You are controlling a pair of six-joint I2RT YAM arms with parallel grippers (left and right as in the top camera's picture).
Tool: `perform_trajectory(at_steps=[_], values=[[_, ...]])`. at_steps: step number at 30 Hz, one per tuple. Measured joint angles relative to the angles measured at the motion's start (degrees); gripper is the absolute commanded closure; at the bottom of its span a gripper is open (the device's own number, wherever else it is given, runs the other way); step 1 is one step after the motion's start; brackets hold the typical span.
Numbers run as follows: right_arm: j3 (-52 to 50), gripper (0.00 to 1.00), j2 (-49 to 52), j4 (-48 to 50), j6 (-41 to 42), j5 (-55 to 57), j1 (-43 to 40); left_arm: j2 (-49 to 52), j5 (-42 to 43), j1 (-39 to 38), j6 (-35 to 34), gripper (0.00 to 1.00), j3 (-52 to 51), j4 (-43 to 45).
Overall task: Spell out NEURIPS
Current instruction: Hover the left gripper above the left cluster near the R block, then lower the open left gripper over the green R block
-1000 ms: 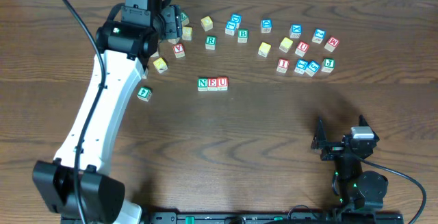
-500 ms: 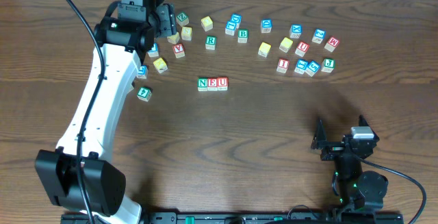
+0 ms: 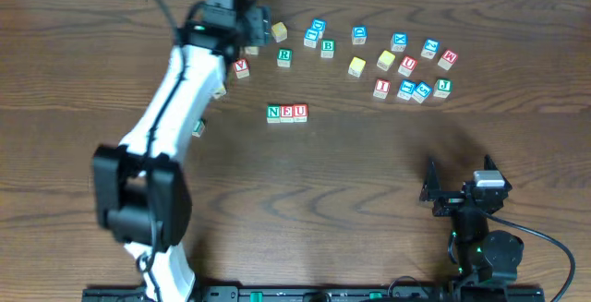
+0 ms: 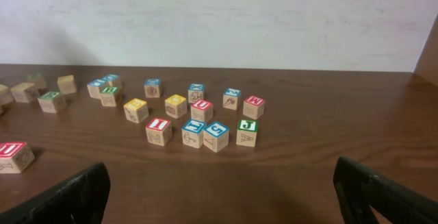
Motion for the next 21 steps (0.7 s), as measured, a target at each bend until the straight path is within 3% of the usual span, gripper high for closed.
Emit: perform_trajectory(at_steps=[7,21], values=[[0.0,0.01,0.0,0.0,0.0,0.0,0.0,7.5,0.4,-4.5,0.0,0.25,0.0,6.5],[0.0,0.01,0.0,0.0,0.0,0.0,0.0,15.8,0.6,-5.1,0.0,0.25,0.0,11.5]])
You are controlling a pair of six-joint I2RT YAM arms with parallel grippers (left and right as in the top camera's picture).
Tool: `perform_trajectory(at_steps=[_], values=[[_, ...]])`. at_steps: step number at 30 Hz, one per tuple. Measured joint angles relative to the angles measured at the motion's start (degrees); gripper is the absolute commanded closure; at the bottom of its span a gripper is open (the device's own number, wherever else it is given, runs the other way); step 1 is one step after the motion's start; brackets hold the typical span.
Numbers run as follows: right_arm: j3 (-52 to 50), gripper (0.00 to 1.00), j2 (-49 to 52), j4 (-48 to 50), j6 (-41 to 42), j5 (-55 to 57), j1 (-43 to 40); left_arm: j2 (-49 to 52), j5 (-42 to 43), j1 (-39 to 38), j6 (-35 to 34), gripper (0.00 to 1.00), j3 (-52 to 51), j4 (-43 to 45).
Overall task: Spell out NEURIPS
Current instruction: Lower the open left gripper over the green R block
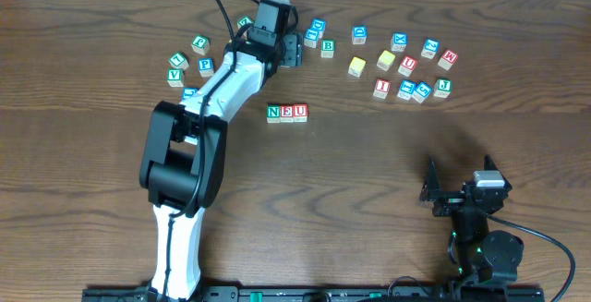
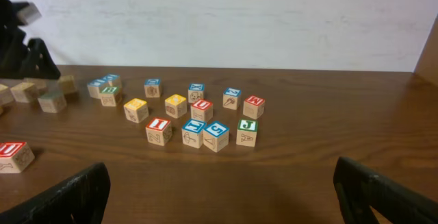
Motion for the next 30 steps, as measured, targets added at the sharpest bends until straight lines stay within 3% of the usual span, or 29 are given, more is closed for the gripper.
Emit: perform_trajectory(at_steps=[2,15,25,30], values=[[0.0,0.01,0.0,0.0,0.0,0.0,0.0,0.8,0.0,-0.1,0.0,0.3,0.0,0.1],[0.0,0.01,0.0,0.0,0.0,0.0,0.0,4.5,0.0,-0.2,-0.1,0.32,0.0,1.2],[0.0,0.01,0.0,0.0,0.0,0.0,0.0,5.7,0.0,-0.3,-0.2,0.58,0.0,2.1],[0.0,0.01,0.0,0.0,0.0,0.0,0.0,5.7,0.0,-0.6,-0.2,0.6,0.0,2.1]])
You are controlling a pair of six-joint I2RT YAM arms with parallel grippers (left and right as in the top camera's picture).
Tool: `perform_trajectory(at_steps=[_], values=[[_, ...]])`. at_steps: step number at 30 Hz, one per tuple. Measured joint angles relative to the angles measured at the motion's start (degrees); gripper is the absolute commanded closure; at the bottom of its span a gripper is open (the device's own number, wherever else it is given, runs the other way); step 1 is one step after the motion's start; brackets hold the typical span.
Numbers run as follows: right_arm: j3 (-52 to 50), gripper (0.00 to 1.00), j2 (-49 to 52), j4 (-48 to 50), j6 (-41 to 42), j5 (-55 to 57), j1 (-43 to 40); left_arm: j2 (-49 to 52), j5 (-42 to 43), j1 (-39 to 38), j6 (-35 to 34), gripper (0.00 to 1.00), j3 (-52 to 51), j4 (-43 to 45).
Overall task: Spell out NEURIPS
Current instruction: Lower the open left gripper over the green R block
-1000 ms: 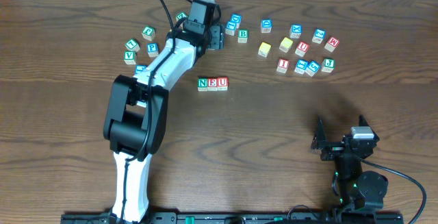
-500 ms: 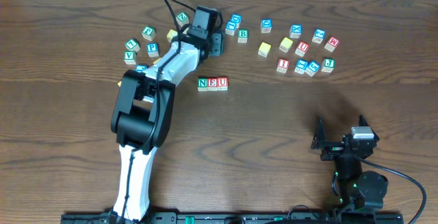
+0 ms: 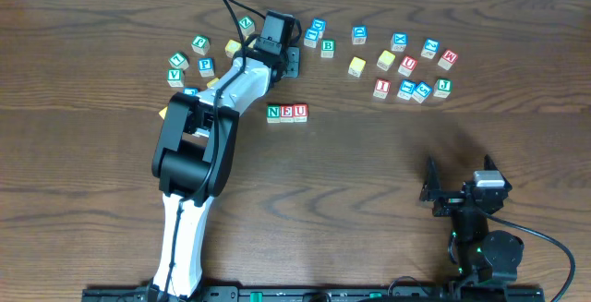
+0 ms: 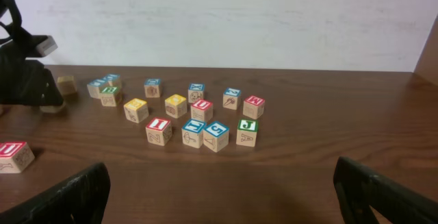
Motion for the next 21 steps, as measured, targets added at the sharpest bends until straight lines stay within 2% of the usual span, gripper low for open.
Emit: perform_trajectory(at_steps=[10,21], values=[[0.0,0.01,0.0,0.0,0.0,0.0,0.0,-0.5,0.0,-0.7,0.0,0.64,0.0,-1.0],[0.0,0.01,0.0,0.0,0.0,0.0,0.0,-7.0,0.0,-2.8,0.0,0.66,0.0,-4.6]])
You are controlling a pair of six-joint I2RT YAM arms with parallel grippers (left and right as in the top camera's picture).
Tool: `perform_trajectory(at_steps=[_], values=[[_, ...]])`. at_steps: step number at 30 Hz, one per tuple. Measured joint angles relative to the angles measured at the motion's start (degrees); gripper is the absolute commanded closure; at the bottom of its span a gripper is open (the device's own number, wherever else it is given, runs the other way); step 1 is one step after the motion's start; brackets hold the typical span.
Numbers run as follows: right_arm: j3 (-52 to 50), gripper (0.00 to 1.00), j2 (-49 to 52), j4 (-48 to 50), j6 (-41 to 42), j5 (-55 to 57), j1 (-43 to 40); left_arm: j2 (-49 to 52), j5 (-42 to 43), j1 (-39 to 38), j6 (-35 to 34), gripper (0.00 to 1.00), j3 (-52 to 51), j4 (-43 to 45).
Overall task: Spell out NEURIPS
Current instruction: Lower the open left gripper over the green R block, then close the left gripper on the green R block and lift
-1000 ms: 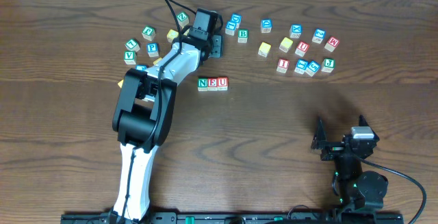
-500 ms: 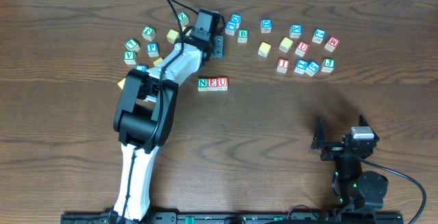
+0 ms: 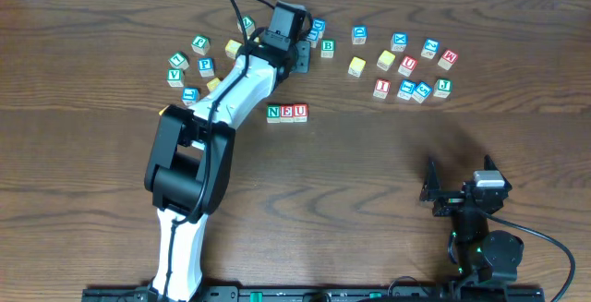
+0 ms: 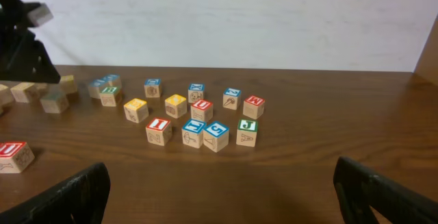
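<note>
The red-and-green row N E U (image 3: 287,112) lies mid-table. My left gripper (image 3: 298,57) hangs over the back cluster, just left of the green B block (image 3: 327,48). It covers what lies under it, and its jaws do not show clearly. In the right wrist view it is a dark shape (image 4: 20,53) raised above a shadowed block (image 4: 53,102) on the table. The red I (image 3: 381,87) and a blue block that looks like S (image 3: 422,90) sit at the back right. A blue P (image 3: 205,65) lies at the back left. My right gripper (image 4: 219,190) rests open and empty.
More letter blocks are scattered along the back: a group at the left (image 3: 177,60), yellow ones (image 3: 356,66) in the middle, and J (image 3: 443,86) and M (image 3: 449,58) at the right. The left arm (image 3: 199,145) crosses the left half of the table.
My left gripper has shifted slightly right and now sits higher above the back blocks. The block under it is still on the table. My right arm has not moved.
My left gripper was first at the back left near the yellow and Y blocks. Later it was further right, over the green R block beside B. It was low over that spot, and now it is raised there. N E U has stayed in place throughout.
</note>
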Motion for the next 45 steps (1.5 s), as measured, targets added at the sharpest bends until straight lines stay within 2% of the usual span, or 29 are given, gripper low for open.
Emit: perform_trajectory(at_steps=[2,6,9,25,29,33,45], values=[[0.0,0.01,0.0,0.0,0.0,0.0,0.0,-0.1,-0.1,-0.2,0.0,0.65,0.1,-0.2],[0.0,0.01,0.0,0.0,0.0,0.0,0.0,-0.1,-3.9,-0.2,-0.7,0.51,0.1,0.1],[0.0,0.01,0.0,0.0,0.0,0.0,0.0,0.1,-6.8,-0.2,-1.2,0.46,0.1,2.2],[0.0,0.01,0.0,0.0,0.0,0.0,0.0,6.2,-9.7,-0.2,-1.5,0.46,0.4,5.3],[0.0,0.01,0.0,0.0,0.0,0.0,0.0,6.2,-9.6,-0.2,-1.5,0.47,0.4,5.5],[0.0,0.01,0.0,0.0,0.0,0.0,0.0,6.2,-9.3,-0.2,-1.6,0.54,0.4,5.5],[0.0,0.01,0.0,0.0,0.0,0.0,0.0,6.3,-9.0,-0.2,-1.6,0.54,0.4,5.6]])
